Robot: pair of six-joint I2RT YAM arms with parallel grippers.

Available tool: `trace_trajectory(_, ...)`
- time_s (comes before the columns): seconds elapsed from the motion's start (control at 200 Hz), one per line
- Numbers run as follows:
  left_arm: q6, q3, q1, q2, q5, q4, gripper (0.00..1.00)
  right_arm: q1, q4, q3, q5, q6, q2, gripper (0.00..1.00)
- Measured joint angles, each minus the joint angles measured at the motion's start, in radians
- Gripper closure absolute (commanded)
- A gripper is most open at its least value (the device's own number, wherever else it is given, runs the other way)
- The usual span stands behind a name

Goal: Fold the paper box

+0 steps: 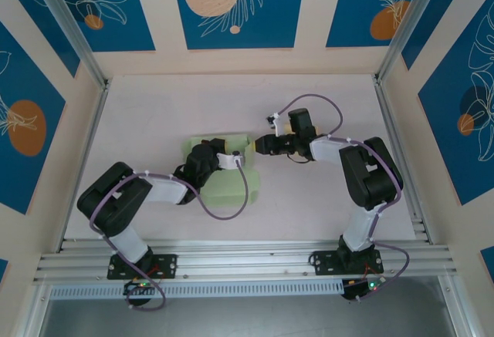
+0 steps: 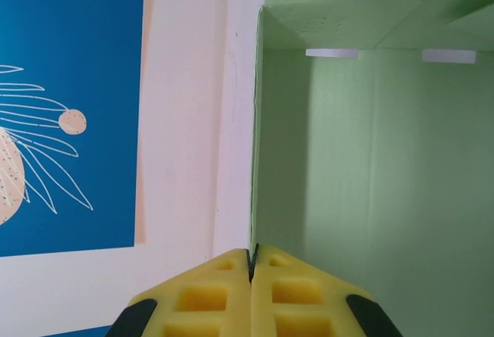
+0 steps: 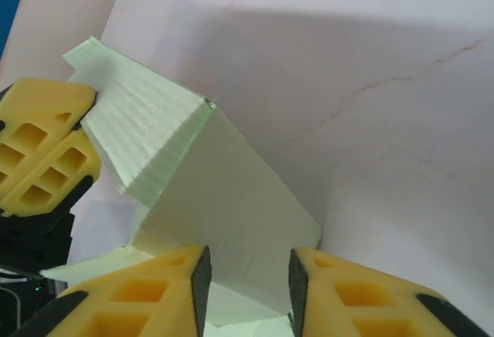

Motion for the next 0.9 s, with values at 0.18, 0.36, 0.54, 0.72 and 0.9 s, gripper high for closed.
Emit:
trace_trajectory(0.18, -0.014, 0.0, 0.008, 0.0, 0.005, -0.005, 1.0, 0.016, 0.009, -0.012, 0.014, -0.016, 0.0, 0.61)
trace_trajectory(0.36, -0.04, 0.0, 0.019, 0.0, 0.016, -0.009, 1.0, 0.034, 0.032, -0.024, 0.023, -0.016, 0.0, 0.6)
trace_trajectory(0.54, -0.04, 0.0, 0.022, 0.0, 0.019, -0.007, 1.0, 0.046, 0.039, -0.048, 0.044, -0.016, -0.008, 0.56)
trace_trajectory(0.72, -0.033, 0.0, 0.022, 0.0, 0.019, -0.004, 1.0, 0.052, 0.04, -0.058, 0.051, -0.016, -0.034, 0.55)
trace_trajectory(0.9, -0.009, -0.015, 0.021, 0.0, 0.018, 0.027, 1.0, 0.063, 0.044, -0.066, 0.051, -0.017, -0.071, 0.53)
